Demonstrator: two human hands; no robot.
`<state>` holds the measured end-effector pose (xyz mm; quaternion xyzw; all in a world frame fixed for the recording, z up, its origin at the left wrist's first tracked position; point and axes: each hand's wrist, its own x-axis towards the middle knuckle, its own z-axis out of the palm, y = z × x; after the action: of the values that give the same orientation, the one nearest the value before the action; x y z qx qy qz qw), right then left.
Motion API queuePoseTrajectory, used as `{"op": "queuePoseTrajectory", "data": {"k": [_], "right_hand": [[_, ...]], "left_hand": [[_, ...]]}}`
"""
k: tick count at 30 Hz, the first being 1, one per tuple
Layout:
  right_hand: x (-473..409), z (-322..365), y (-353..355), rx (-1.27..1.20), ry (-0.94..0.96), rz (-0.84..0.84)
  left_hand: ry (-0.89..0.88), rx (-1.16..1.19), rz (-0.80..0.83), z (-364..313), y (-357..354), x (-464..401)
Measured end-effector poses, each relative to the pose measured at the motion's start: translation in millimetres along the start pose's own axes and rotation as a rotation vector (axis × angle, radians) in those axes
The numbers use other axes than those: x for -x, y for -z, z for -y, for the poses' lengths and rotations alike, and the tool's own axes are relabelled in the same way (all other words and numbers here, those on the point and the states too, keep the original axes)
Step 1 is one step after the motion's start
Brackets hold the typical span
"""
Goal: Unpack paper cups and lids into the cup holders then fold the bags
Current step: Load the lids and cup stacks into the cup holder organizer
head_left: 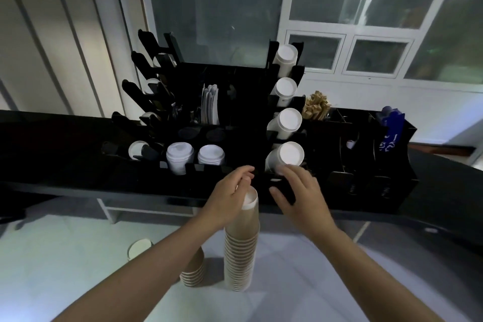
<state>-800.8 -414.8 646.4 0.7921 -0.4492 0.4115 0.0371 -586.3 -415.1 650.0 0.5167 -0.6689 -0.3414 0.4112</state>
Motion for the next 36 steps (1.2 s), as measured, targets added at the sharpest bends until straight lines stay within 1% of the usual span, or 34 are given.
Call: {"op": "queuePoseTrajectory", "data": {"k": [3,5,7,9,11,14,16,20,24,26,28,31,33,36], "right_hand": [[19,20,-15,-0.323,-0.169,0.300],[28,24,-31,-0.472,-0.238,0.487],[37,25,-51,-0.621,-0.343,0.561],[48,25,-71,-0.709,-0.446,0.570],[56,26,-86,-0.730,-0.491,0.545],[60,27,-96,-0.716,-0.528,0.489],[62,27,-98,-0.717,-0.534,0.488],[64,27,-100,-0.738,-0.558,0.468],[61,27,-101,-0.689,-0.622,0.421],[52,29,-98,-0.690,-0.655,0.414],[40,33,-90,-0.702,-0.685,0.416],[19,42,-76,-0.722,-0.732,0.424],[7,53,-68,-0.753,-0.754,0.417],[-7,72,-59,-0.808,-0.762,0.366]], "left_hand": [[0.023,0.008,-0.061,13,-1,15],[0.092,0.052,-0.117,23,-3,26],[0.186,0.127,-0.176,31,-5,39],[0.256,0.202,-0.180,37,-7,52],[0.307,0.214,-0.166,42,-7,64],[0.352,0.134,-0.121,45,-3,77],[0.357,0.086,-0.085,50,-2,83],[0.320,0.016,-0.023,63,0,86],[0.307,0.012,0.123,74,-2,81],[0.268,0.003,0.195,82,1,76],[0.217,0.020,0.263,88,6,71],[0.134,0.120,0.352,94,13,64],[0.103,0.171,0.389,97,19,60],[0.073,0.173,0.437,103,30,56]]}}
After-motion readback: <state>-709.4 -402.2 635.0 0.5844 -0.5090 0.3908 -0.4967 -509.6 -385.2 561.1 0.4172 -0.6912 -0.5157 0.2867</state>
